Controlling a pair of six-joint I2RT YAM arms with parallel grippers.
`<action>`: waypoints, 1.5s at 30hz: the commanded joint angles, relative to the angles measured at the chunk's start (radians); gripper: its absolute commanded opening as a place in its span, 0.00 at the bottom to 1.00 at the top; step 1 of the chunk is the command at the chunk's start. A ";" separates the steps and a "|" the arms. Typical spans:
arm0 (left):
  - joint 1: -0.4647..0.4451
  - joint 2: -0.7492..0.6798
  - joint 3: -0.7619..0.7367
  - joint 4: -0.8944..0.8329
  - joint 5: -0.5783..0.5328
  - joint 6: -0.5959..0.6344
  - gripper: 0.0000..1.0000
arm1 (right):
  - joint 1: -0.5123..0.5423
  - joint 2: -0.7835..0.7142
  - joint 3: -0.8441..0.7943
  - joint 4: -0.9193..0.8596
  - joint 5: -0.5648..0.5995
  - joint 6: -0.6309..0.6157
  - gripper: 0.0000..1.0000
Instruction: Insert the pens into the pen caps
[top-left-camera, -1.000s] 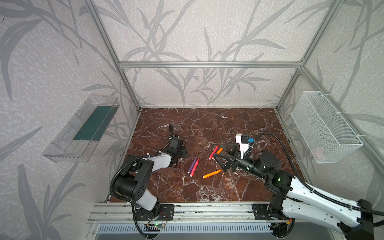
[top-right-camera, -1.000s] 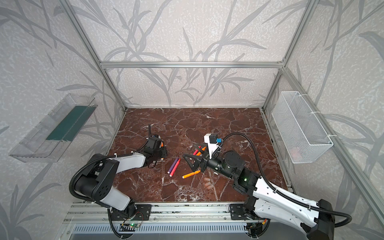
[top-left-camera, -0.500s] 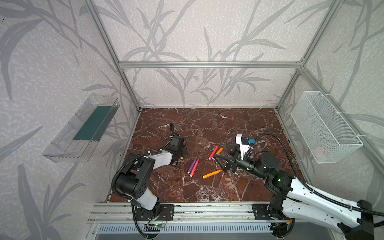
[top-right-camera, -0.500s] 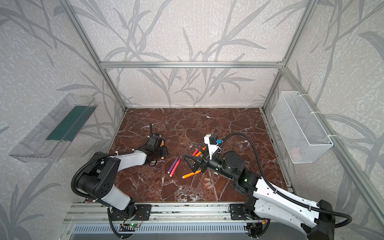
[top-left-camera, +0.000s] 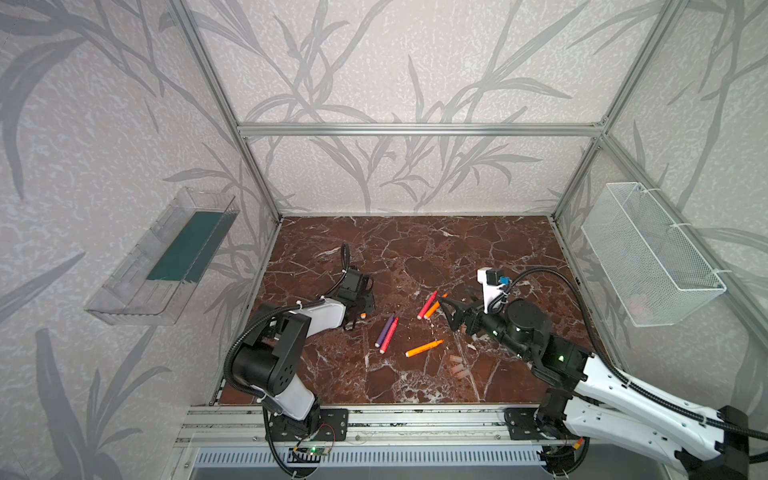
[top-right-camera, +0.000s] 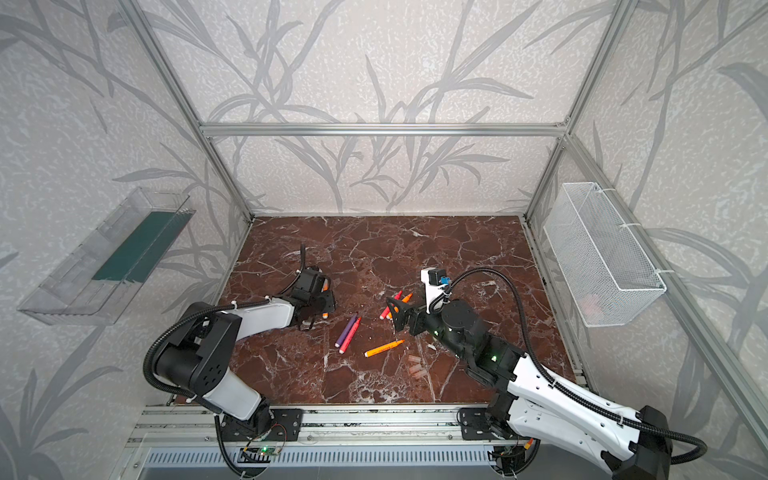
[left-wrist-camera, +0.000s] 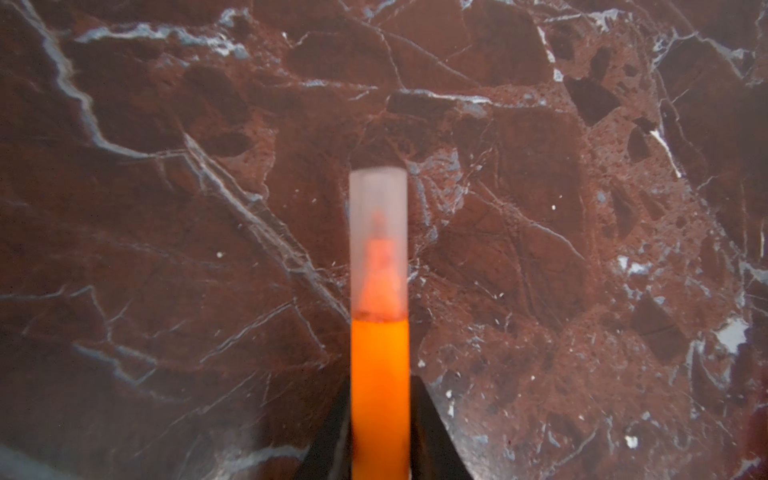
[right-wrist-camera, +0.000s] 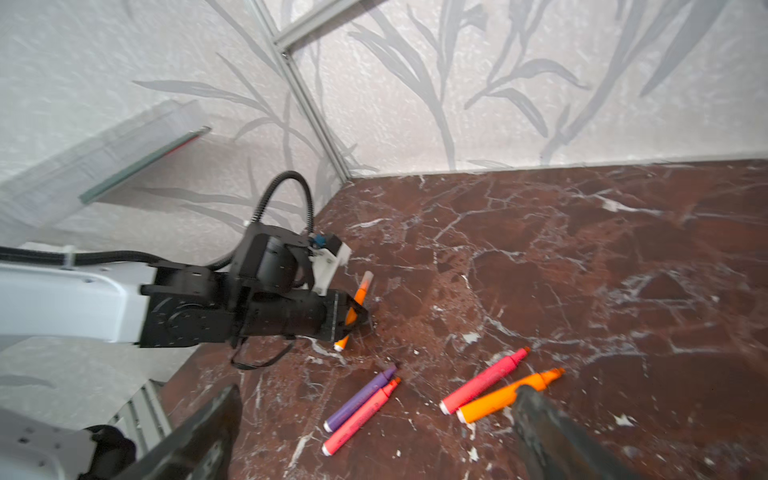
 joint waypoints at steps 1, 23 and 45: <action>0.005 -0.010 -0.001 -0.057 -0.006 -0.003 0.31 | -0.030 0.034 0.046 -0.088 0.030 0.025 0.99; -0.094 -0.648 -0.209 0.013 0.094 0.091 0.52 | -0.278 0.016 -0.031 -0.165 0.169 -0.027 0.99; -0.444 -0.682 -0.397 0.179 0.093 -0.004 0.45 | -0.455 0.095 -0.192 -0.032 0.397 -0.093 0.97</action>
